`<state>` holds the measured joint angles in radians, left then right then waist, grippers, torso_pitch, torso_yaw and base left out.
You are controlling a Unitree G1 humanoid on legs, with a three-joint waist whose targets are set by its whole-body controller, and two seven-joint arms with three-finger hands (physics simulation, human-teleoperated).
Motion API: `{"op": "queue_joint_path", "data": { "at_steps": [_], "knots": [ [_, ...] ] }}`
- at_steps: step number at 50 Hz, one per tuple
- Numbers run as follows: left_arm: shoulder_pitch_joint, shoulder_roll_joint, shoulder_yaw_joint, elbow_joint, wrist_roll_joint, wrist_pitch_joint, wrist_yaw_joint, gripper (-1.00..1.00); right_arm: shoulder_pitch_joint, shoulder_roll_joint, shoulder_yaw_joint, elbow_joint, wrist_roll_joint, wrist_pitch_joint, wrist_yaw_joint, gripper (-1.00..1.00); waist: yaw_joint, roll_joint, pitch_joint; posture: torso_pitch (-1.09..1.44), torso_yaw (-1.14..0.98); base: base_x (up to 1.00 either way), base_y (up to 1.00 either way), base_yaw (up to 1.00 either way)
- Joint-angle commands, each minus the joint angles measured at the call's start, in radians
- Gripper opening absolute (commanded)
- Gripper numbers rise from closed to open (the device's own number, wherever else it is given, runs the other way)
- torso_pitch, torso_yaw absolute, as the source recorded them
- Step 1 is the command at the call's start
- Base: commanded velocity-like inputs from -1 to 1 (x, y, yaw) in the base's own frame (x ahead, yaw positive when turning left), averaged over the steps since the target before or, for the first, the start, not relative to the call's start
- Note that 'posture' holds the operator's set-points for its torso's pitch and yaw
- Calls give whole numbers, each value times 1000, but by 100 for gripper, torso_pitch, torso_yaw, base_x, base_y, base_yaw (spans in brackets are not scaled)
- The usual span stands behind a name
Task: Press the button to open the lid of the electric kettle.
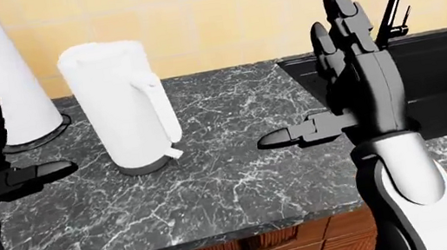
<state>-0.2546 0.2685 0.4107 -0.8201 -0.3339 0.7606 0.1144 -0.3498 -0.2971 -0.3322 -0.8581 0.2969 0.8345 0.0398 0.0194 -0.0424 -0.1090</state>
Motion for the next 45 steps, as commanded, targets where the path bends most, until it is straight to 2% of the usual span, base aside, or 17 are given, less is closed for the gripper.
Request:
{"op": "queue_joint_path", "data": {
  "at_steps": [1, 3, 6, 8, 9, 11, 12, 13, 16, 23, 25, 27, 29, 33, 35, 38, 45],
  "knots": [
    [-20, 11, -1, -19, -8, -16, -4, 100, -16, -7, -11, -10, -4, -15, -7, 100, -9, -1, -7, -22, 0, 31, 0, 0],
    [-19, 12, -2, -18, -8, -18, -4, 100, -18, -6, -11, -7, -3, -11, -10, 100, -17, -19, 21, -22, 0, 32, 0, 0],
    [-17, 13, 1, -17, -9, -19, -4, 100, -17, -8, -4, 0, -20, -19, -13, 100, -28, -5, 7, -22, 0, 20, 0, 0],
    [-18, 13, -2, -17, -9, -19, -3, 100, -22, -1, -9, 4, -19, -11, -24, 100, -20, 10, 1, -22, 0, 0, 0, 0],
    [-17, 12, -3, -16, -8, -21, -4, 100, -21, 1, -10, 8, -18, -16, -26, 100, -36, 19, -14, -22, 0, 0, 0, 0],
    [-18, 13, 0, -17, -10, -18, -3, 100, -23, 1, -12, 7, -13, -13, -32, 100, -29, 64, -20, -22, 0, 0, 0, 0],
    [-19, 13, 1, -19, -11, -16, -2, 100, -23, 1, -12, 6, -11, -12, -35, 100, -37, 49, -36, -22, 0, 0, 0, 0],
    [-18, 13, 0, -18, -12, -17, -2, 100, -26, 1, -15, 6, -7, -9, -42, 100, -27, 46, -33, -22, 0, 0, 0, 0],
    [-20, 14, 2, -20, -16, -13, 0, 100, -49, -1, -28, 16, 18, 40, -75, 100, -24, 52, -40, -22, 0, 0, 0, 0],
    [-20, 16, -3, -20, -16, -15, 3, 100, -86, -2, -27, 52, 51, 76, -181, 100, -19, 35, -65, -22, 0, 0, 0, 0],
    [-22, 18, -8, -23, -7, -12, 4, 100, -86, -11, -6, 53, 52, 55, -180, 100, -16, 33, -67, -22, 0, 0, 0, 0],
    [-23, 19, -11, -25, 3, -10, 2, 100, -66, -43, 45, 77, -40, -37, -150, 100, -13, 32, -64, -22, 0, 0, 0, 0],
    [-28, 18, -10, -31, 4, -1, 1, 100, -100, -21, 30, 97, -48, -21, -154, 100, -10, 32, -61, -22, 0, 0, 0, 0],
    [-38, 18, -5, -33, -1, 14, 5, 100, -136, -55, 56, 130, -79, -6, -86, 100, -7, 33, -53, -22, 0, 0, 0, 0],
    [-43, 21, 0, -31, -6, 20, 9, 100, -155, -44, 61, 156, -85, -1, -69, 100, -6, 33, -50, -22, 0, 0, 0, 0],
    [-46, 24, 2, -29, -13, 23, 17, 100, -178, -57, 117, 197, -170, -38, -15, 100, -8, 32, -49, -22, 0, 0, 0, 0],
    [-47, 30, 7, -24, -23, 26, 25, 100, -275, -27, 156, 275, -263, -36, 67, 100, -13, 40, -45, -22, 0, 0, 0, 0]
  ]
}}
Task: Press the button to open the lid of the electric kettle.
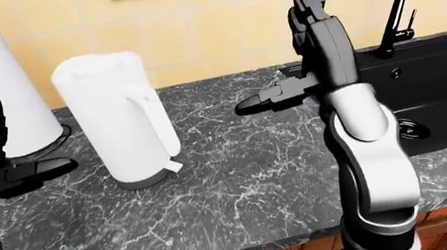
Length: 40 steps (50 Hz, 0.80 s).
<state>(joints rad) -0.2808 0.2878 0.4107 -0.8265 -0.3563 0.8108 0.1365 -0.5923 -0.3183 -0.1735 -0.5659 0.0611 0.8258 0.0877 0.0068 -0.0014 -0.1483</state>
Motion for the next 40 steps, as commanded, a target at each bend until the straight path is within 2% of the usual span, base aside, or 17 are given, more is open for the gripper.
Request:
{"op": "queue_joint_path", "data": {
  "at_steps": [1, 7, 27, 34, 40],
  "knots": [
    [-20, 11, 8, -16, -3, -24, 4, 100, -52, -4, 4, 0, -39, -26, 30, 100, -1, 0, -6, -22, 0, 0, 0, 0],
    [-18, 13, 11, -14, -10, -24, 8, 100, -127, 8, 32, 83, -95, -41, 92, 100, -3, 9, -7, -22, 0, 0, 0, 0],
    [-20, 19, 11, -11, -14, -24, 11, 100, -178, 52, 59, 155, -181, -75, 163, 100, 2, 15, -14, -22, 0, 0, 0, 0],
    [-24, 18, 10, -15, -17, -18, 15, 100, -239, 64, 59, 213, -196, -71, 122, 100, 5, 17, -21, -22, 0, 0, 0, 0],
    [-23, 19, 11, -17, -20, -18, 15, 100, -292, 89, 86, 305, -213, -107, 84, 100, 6, 20, -27, -22, 0, 0, 0, 0]
  ]
}}
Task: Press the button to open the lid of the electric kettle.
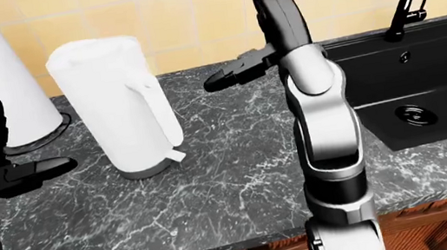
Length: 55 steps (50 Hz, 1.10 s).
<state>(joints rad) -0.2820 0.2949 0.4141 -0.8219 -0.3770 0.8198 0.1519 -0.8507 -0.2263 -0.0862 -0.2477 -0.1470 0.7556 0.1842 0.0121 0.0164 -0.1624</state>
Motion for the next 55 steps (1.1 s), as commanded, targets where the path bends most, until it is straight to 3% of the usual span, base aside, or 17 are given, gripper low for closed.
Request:
{"op": "queue_joint_path", "data": {
  "at_steps": [1, 9, 28, 45, 55],
  "knots": [
    [-23, 12, 9, -22, -1, -26, 0, 100, -39, 6, 6, 1, -8, -45, -17, 100, 0, 3, -14, -22, 0, 0, 0, 0],
    [-15, 11, 10, -17, -1, -36, -2, 100, -37, 59, 40, 61, -39, -94, -25, 100, 2, 4, -19, -22, 0, 0, 0, 0],
    [-18, 14, 17, -21, -8, -26, 0, 100, -106, 105, 53, 196, -65, -141, -56, 100, -2, 5, -11, -22, 0, 0, 0, 0],
    [-15, 15, 13, -11, -8, -35, 1, 100, -123, 173, 95, 261, -118, -183, -59, 100, -5, 14, -10, -22, 0, 0, 0, 0],
    [-12, 14, 15, -11, -10, -35, 0, 100, -154, 208, 100, 320, -144, -205, -133, 100, -2, 18, -11, -22, 0, 0, 0, 0]
  ]
}}
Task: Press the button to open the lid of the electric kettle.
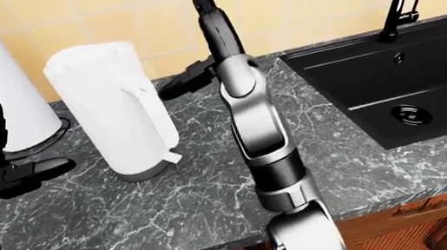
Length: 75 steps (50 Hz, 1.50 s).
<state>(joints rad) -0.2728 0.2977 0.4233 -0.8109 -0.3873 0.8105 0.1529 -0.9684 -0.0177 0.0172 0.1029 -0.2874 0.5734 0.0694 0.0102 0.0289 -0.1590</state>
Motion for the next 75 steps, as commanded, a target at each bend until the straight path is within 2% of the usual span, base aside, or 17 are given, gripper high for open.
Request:
{"op": "queue_joint_path", "data": {
  "at_steps": [1, 28, 62, 75],
  "knots": [
    [-22, 11, 8, -24, -1, -24, 0, 100, -39, 3, -2, -30, -1, -25, -25, 100, 0, 5, -15, -22, 0, 0, 0, 0],
    [-16, 15, 18, -25, -10, -26, 0, 100, -81, 25, 5, 9, 15, -27, -58, 100, 4, 6, -20, -22, 0, 0, 0, 0],
    [-13, 16, 20, -20, -13, -30, 1, 100, -138, 45, 12, 48, 45, -9, -76, 100, -1, 9, -12, -22, 0, 0, 0, 0],
    [-10, 15, 23, -21, -14, -31, 0, 100, -161, 57, 15, 109, 41, -46, -92, 100, -5, 13, -13, -22, 0, 0, 0, 0]
  ]
}}
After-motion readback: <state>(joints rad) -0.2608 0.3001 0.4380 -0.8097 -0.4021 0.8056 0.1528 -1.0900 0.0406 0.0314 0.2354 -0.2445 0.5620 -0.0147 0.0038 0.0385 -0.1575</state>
